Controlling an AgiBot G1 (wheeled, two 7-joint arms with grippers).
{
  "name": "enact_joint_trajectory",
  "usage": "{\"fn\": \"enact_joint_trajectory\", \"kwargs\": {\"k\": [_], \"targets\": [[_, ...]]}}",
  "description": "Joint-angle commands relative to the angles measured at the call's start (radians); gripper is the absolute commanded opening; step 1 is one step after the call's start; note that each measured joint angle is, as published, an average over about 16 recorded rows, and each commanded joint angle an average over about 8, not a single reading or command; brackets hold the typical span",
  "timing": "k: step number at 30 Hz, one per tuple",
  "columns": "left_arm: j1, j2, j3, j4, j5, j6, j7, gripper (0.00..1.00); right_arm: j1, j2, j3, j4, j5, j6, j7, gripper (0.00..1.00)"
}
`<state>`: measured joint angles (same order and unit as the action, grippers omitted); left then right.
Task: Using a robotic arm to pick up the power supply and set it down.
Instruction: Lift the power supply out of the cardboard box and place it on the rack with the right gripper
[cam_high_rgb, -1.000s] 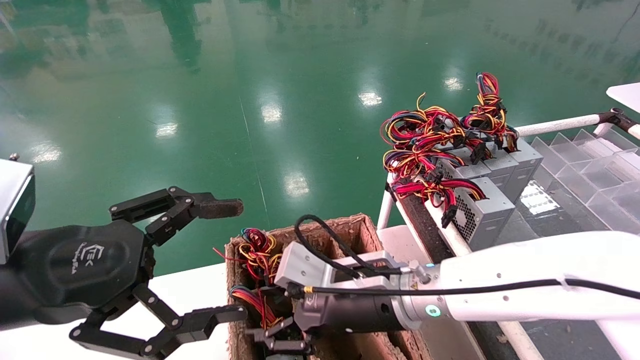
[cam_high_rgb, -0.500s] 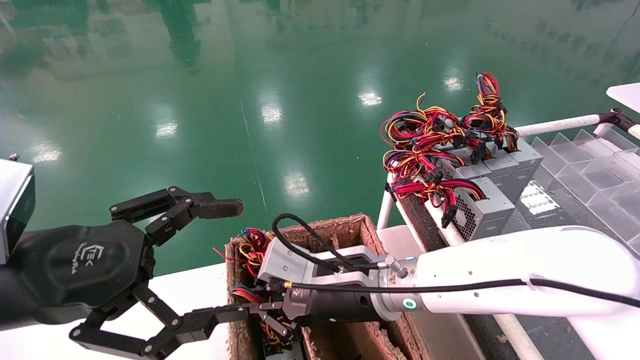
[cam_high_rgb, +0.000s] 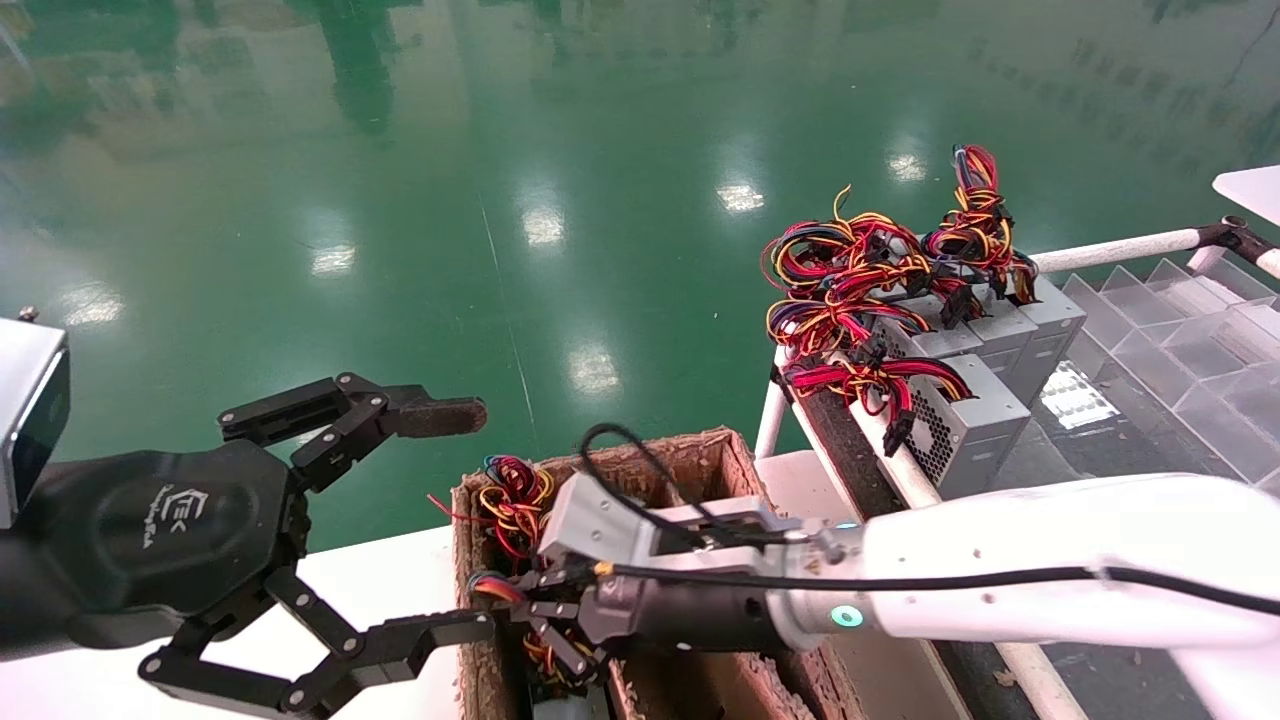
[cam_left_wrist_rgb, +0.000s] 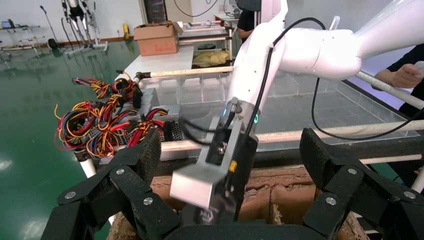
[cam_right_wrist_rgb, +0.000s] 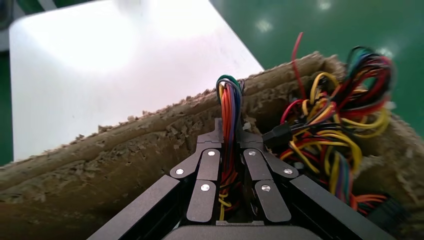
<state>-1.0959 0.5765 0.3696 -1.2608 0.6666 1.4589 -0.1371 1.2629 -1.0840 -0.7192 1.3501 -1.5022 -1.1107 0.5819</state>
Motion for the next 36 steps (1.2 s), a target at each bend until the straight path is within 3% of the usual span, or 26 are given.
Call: {"fn": "enact_joint_trajectory", "kwargs": {"k": [1, 13, 24, 36], "targets": [[0.000, 0.000, 0.000, 0.000, 0.000, 0.000, 0.000, 1.00, -0.006, 0.014, 0.015, 0.000, 0.028, -0.001, -0.010, 0.00], [0.000, 0.000, 0.000, 0.000, 0.000, 0.000, 0.000, 1.00, -0.059, 0.133, 0.162, -0.004, 0.280, -0.030, -0.099, 0.00], [0.000, 0.000, 0.000, 0.000, 0.000, 0.000, 0.000, 1.00, -0.089, 0.245, 0.301, -0.028, 0.500, -0.078, -0.126, 0.00], [0.000, 0.000, 0.000, 0.000, 0.000, 0.000, 0.000, 1.00, -0.099, 0.364, 0.458, -0.151, 0.713, -0.168, -0.194, 0.00]]}}
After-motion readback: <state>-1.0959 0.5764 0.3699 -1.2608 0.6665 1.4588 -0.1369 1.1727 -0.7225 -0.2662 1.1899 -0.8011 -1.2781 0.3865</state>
